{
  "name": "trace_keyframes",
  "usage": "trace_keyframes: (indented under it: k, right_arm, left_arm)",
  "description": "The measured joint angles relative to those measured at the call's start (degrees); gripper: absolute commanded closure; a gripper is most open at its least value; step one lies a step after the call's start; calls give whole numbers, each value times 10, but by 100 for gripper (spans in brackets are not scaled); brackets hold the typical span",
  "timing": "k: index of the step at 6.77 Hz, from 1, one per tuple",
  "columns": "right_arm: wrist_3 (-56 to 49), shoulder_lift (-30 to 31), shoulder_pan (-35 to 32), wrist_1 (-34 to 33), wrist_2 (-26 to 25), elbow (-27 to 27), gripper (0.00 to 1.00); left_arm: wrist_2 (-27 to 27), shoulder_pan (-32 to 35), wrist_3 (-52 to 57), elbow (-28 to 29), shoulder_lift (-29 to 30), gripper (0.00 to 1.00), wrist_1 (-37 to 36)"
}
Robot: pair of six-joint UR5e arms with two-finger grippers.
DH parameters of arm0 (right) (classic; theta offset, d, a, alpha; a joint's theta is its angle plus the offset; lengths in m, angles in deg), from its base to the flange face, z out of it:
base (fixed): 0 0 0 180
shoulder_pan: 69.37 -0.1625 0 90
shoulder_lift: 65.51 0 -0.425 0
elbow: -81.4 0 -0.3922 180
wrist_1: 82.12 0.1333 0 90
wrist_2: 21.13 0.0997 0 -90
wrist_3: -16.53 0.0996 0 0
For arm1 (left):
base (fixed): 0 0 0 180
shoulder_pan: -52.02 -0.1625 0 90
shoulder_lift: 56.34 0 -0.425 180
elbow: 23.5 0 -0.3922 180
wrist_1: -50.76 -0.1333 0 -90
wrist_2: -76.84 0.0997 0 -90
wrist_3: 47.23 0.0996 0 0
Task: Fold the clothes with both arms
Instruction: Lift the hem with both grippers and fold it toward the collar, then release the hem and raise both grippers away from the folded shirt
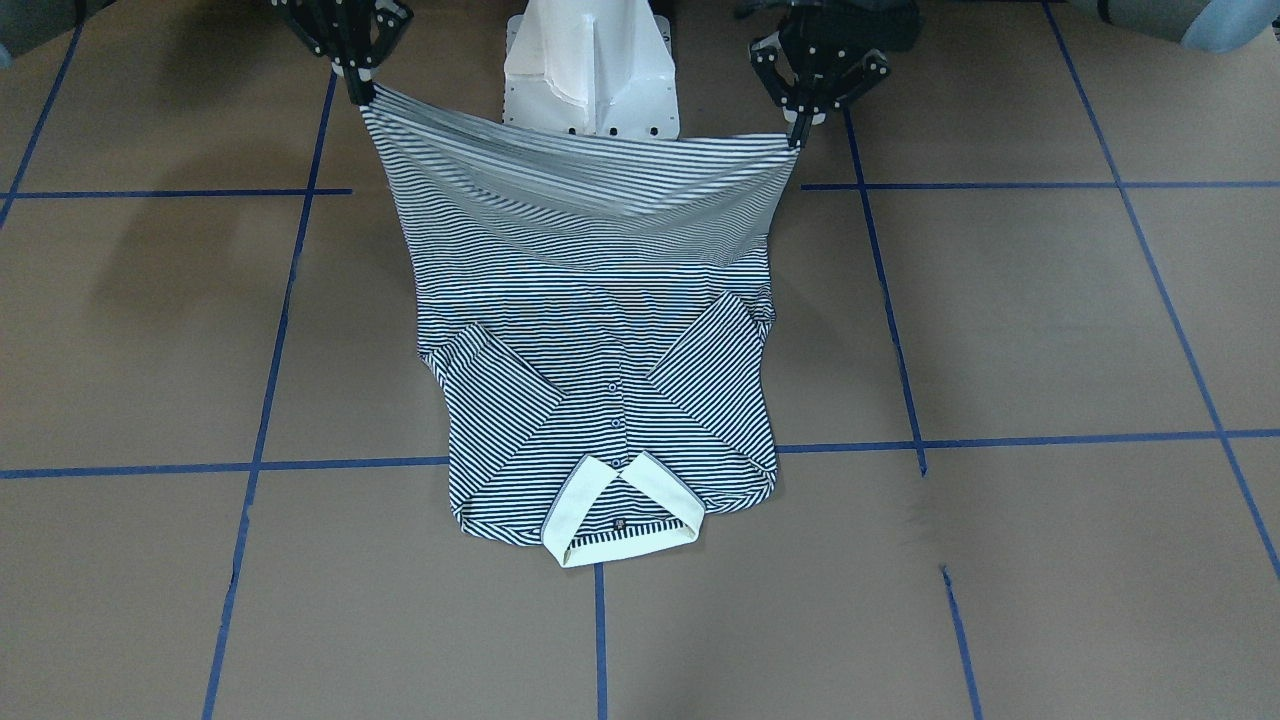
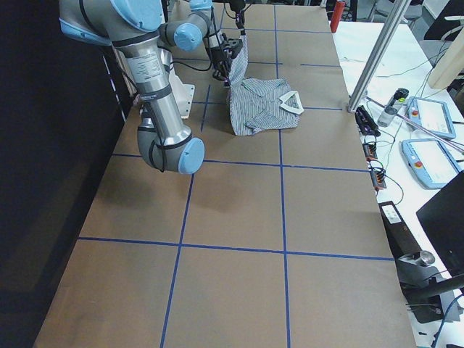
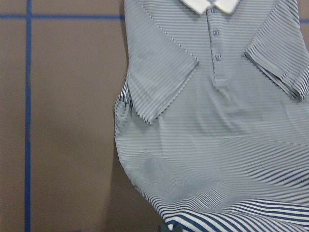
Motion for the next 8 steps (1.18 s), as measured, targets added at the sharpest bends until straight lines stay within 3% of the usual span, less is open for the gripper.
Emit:
trace_keyframes:
  k: [1, 3, 5, 7, 8]
  right_arm:
    - [-12, -11, -39, 64, 9, 77, 100]
    - [-30, -47, -86, 174, 13, 228, 100]
    - [-50, -82, -114, 273, 13, 371, 100]
    - [-61, -122, -126, 370, 11, 518, 100]
    - [-66, -128, -129, 394, 10, 556, 88]
  left_arm:
    - [-1, 33, 28, 56, 17, 100, 27]
    - [2, 69, 53, 195, 34, 100, 152]
    - [8, 84, 61, 358, 63, 100, 296]
    - [25, 87, 65, 485, 83, 100, 403]
    - [31, 88, 65, 524, 89, 100, 434]
